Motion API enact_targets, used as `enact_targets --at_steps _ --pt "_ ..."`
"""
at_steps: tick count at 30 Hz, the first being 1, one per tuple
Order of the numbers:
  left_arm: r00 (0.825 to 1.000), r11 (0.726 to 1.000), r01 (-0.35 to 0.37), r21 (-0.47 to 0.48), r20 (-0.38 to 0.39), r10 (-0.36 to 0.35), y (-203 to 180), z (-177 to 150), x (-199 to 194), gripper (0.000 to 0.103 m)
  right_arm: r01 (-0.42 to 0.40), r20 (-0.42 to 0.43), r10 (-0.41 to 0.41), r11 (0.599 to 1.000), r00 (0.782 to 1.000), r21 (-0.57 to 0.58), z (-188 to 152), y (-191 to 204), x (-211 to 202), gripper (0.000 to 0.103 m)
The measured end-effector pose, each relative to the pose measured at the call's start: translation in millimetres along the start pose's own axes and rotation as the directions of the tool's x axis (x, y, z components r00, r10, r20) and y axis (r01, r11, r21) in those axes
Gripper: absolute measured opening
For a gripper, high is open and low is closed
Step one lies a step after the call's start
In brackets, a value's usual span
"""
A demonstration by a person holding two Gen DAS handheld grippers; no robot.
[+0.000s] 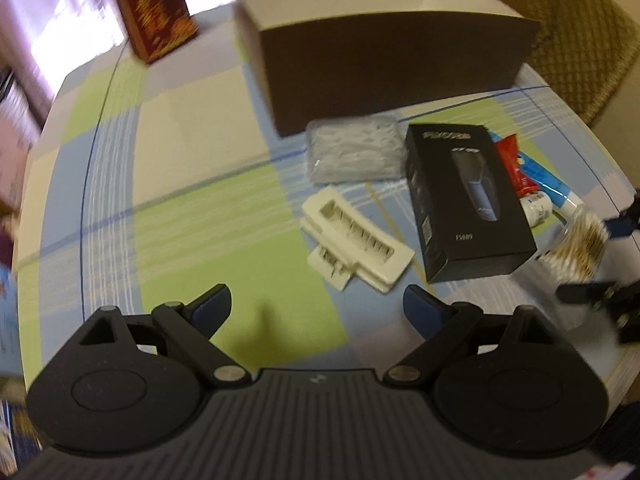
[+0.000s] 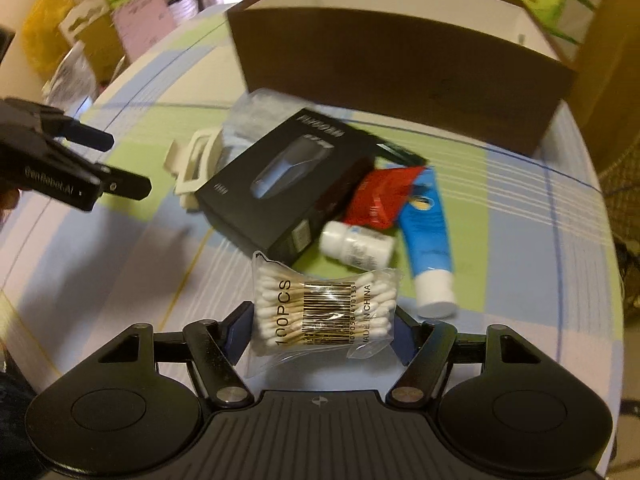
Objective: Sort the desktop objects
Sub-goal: 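Grasp the white hair clip with the left tool while the right tool grasps the cotton swab bag, then carry the hair clip and swab bag into the box and open both tools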
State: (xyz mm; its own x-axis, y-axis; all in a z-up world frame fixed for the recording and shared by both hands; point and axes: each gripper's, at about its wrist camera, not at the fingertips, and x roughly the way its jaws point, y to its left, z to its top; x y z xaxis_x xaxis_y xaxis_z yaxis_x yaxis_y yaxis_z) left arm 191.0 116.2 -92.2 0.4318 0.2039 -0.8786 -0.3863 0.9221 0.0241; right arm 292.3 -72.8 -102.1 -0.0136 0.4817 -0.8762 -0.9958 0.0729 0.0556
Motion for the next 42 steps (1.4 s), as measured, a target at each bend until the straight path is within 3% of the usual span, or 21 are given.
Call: enact_targets --at_steps 5,8,12,19,27,30,34,42 --pt "0.994 0.982 0.099 0.16 0.036 -0.106 0 5 10 0.091 0.017 0.007 -0.017 0.996 1.0 0.088 -5 -18 -13 0.066" --pt "0.982 0.949 0.177 0.262 0.021 -0.189 2 7 20 0.091 0.026 0.004 -0.027 0.99 1.0 0.141 -9 -30 -18 0.066" --pt "0.972 0.904 0.222 0.367 -0.005 -0.236 3 11 36 0.091 0.054 -0.009 -0.053 0.979 0.999 0.198 -16 -42 -23 0.066" --pt "0.953 0.836 0.284 0.47 -0.047 -0.298 3 21 56 0.091 0.084 -0.02 -0.082 0.96 0.996 0.268 -26 -53 -30 0.067" --pt "0.943 0.794 0.312 0.522 -0.072 -0.324 -2 26 70 0.088 0.103 -0.035 -0.097 0.947 0.995 0.303 -34 -58 -32 0.067" --pt "0.947 0.796 0.301 0.525 -0.061 -0.317 -3 25 71 0.085 0.102 -0.036 -0.095 0.949 0.995 0.3 -34 -57 -32 0.067" --pt "0.954 0.822 0.273 0.5 -0.035 -0.296 -2 22 67 0.085 0.097 -0.034 -0.091 0.952 0.995 0.291 -31 -56 -30 0.067" --pt "0.966 0.905 0.219 0.366 0.05 -0.254 12 16 35 0.085 0.08 -0.004 -0.081 0.962 0.997 0.26 -20 -57 -35 0.067"
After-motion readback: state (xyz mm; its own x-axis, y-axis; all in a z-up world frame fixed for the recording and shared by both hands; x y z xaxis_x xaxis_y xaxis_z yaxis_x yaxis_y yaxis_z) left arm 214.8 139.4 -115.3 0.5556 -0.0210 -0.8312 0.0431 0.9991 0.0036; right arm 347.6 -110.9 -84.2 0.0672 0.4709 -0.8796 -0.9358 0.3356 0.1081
